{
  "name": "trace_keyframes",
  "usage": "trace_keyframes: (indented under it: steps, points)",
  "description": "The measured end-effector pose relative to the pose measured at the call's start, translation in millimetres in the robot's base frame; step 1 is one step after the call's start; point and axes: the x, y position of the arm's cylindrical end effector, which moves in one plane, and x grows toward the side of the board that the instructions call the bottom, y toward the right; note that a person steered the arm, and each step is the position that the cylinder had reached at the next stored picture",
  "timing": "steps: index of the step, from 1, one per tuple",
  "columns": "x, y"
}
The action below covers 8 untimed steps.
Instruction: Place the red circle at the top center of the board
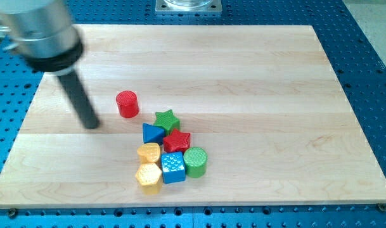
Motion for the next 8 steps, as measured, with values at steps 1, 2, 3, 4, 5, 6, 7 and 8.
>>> trace_keyframes:
  steps: [1, 2, 3, 4, 5, 6, 7, 8]
  points:
    - [-70.9, 48.1]
    - [-70.6, 69.7]
    - [-45.6, 17.8]
    - [13.4, 60.5]
    - [-44.2, 102.3]
    - [-94.5, 105.3]
    - [-30.1, 114.9]
    - [-25.2, 60.5]
